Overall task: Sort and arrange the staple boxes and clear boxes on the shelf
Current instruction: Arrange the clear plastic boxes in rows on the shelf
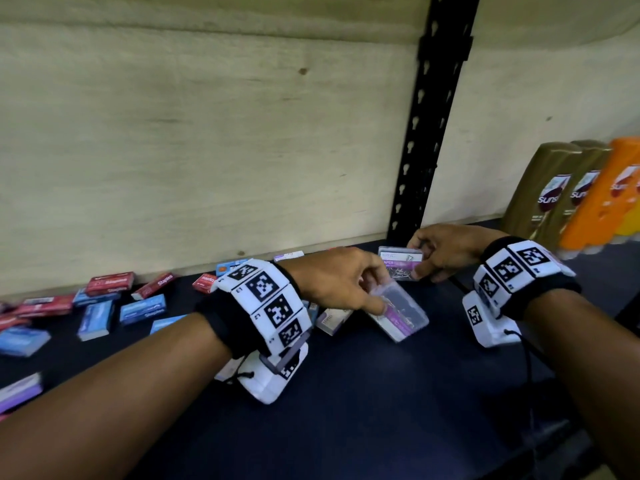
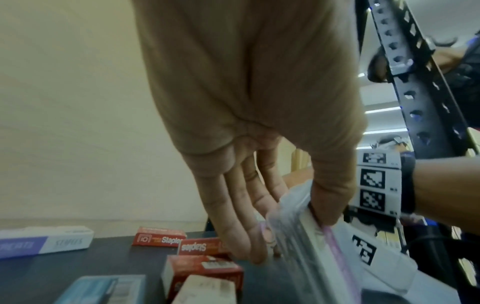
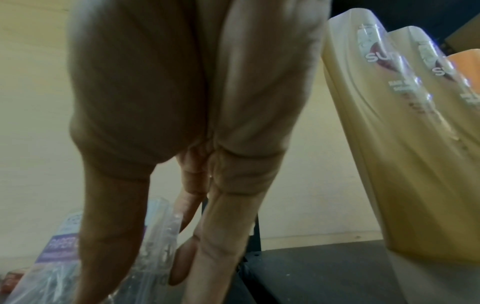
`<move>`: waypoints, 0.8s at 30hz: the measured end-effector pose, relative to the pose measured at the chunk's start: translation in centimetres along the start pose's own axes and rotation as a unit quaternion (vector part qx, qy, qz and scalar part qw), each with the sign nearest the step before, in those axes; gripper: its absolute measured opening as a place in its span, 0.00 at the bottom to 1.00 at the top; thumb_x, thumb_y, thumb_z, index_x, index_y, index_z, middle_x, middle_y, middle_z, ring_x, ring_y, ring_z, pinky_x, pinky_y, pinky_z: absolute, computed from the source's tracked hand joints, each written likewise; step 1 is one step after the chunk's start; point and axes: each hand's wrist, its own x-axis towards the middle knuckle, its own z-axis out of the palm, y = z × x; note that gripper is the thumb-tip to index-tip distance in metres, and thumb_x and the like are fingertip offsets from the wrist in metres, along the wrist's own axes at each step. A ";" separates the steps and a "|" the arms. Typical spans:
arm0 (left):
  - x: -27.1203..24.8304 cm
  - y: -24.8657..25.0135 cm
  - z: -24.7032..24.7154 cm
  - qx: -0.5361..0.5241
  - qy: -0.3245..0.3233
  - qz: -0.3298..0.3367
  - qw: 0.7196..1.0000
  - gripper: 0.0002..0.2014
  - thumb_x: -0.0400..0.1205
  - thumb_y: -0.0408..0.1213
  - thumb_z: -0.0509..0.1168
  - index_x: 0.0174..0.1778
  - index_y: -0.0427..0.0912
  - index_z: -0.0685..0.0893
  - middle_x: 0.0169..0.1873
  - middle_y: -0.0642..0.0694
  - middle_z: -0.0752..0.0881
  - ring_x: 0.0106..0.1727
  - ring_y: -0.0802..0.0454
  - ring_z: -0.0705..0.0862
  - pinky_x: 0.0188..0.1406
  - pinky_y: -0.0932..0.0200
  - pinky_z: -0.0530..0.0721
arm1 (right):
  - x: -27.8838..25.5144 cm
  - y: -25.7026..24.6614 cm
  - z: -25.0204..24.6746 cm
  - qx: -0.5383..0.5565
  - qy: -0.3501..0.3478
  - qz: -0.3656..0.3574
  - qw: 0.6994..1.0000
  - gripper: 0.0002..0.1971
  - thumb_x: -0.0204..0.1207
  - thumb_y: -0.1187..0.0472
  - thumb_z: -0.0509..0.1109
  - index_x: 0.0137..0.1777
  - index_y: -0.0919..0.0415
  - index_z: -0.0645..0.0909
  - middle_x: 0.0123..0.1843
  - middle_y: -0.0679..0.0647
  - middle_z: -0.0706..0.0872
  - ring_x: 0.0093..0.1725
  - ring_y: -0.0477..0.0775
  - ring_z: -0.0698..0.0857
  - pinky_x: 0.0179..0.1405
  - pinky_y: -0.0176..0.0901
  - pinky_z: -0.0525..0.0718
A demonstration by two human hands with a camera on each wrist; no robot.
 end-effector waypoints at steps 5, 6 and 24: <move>-0.1 0.4 -0.5 -0.043 0.041 0.016 0.998 0.20 0.75 0.42 0.77 0.59 0.51 0.78 0.50 0.55 0.83 0.44 0.60 0.82 0.48 0.61 0.84 | 0.0 0.2 0.1 0.011 0.004 -0.013 1.000 0.17 0.71 0.72 0.79 0.54 0.59 0.77 0.45 0.55 0.86 0.44 0.51 0.87 0.38 0.41 0.89; -0.1 0.5 -0.3 -0.039 0.045 0.025 0.998 0.19 0.75 0.43 0.77 0.58 0.51 0.78 0.51 0.54 0.84 0.45 0.60 0.82 0.48 0.62 0.84 | -0.1 0.2 0.1 0.012 0.004 -0.013 1.000 0.18 0.71 0.72 0.79 0.55 0.59 0.77 0.45 0.55 0.86 0.44 0.51 0.87 0.37 0.40 0.89; -0.6 -0.1 1.2 0.043 -0.034 0.062 0.997 0.26 0.83 0.31 0.65 0.69 0.53 0.58 0.51 0.41 0.83 0.29 0.58 0.78 0.27 0.63 0.82 | -0.6 0.1 0.3 0.010 0.014 -0.019 1.000 0.18 0.74 0.67 0.78 0.61 0.58 0.77 0.42 0.53 0.83 0.45 0.53 0.86 0.49 0.49 0.90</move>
